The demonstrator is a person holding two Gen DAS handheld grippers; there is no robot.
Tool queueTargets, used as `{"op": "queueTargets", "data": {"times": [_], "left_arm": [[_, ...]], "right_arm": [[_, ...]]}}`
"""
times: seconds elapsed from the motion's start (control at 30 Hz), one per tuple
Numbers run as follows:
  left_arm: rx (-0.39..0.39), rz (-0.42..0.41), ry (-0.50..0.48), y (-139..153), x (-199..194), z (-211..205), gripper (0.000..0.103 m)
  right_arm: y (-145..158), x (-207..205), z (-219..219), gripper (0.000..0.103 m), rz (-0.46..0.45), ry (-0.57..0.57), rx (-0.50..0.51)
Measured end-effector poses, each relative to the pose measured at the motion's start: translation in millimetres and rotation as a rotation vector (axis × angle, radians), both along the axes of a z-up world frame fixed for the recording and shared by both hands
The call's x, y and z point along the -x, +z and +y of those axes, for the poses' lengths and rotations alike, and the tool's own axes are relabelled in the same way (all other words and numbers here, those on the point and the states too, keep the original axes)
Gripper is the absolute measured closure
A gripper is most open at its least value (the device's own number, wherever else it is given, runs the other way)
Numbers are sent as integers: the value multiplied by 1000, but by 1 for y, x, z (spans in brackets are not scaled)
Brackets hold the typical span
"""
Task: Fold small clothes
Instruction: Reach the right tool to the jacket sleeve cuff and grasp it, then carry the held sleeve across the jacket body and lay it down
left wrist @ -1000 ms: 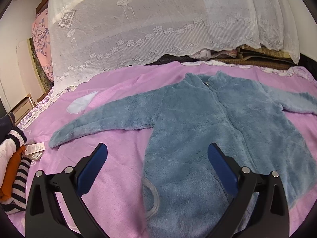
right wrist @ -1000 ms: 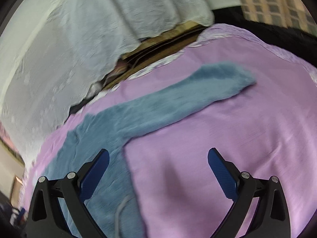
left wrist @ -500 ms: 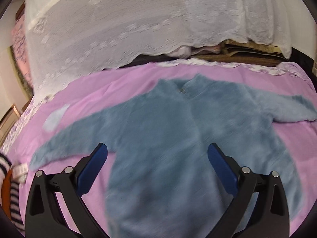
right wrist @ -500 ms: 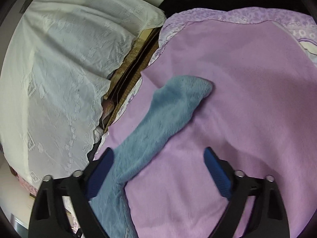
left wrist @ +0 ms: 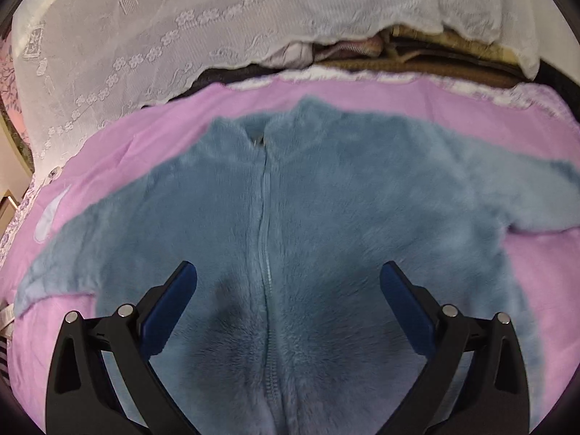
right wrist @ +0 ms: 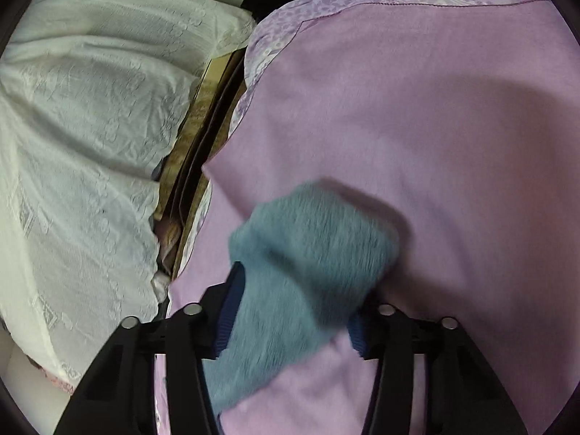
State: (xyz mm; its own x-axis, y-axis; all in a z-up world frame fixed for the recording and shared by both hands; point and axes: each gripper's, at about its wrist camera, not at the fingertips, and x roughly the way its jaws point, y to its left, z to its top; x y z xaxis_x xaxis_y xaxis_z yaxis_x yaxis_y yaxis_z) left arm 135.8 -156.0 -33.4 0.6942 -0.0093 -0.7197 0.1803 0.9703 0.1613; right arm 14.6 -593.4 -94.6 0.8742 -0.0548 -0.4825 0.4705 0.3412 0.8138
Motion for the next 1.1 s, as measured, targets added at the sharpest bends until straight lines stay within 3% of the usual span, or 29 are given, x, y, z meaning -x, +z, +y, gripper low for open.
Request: {"op": "queueTargets", "data": {"times": [0.1,0.2,0.43,0.53,0.73,1.1], "left_arm": [[54,19,0,0,-1,9,4],[100,-23,8,7,5,18,4],[131,-69,15,18,13,28,4],[127,-73,12,23,15,32,4],[83,-99,4,34,17,50,4],[-74,-136,54,32,15,95,4]], "right_arm": [[-6,-2,-4,88,19,-1,44],[1,0,-2,92,4,-1,81],[62,8,45,93,-20,30,408],[81,4,67,93,-30,72,479],[100,-6,99,93,-45,142,518],[115,-15,115,93,-59,128,493]]}}
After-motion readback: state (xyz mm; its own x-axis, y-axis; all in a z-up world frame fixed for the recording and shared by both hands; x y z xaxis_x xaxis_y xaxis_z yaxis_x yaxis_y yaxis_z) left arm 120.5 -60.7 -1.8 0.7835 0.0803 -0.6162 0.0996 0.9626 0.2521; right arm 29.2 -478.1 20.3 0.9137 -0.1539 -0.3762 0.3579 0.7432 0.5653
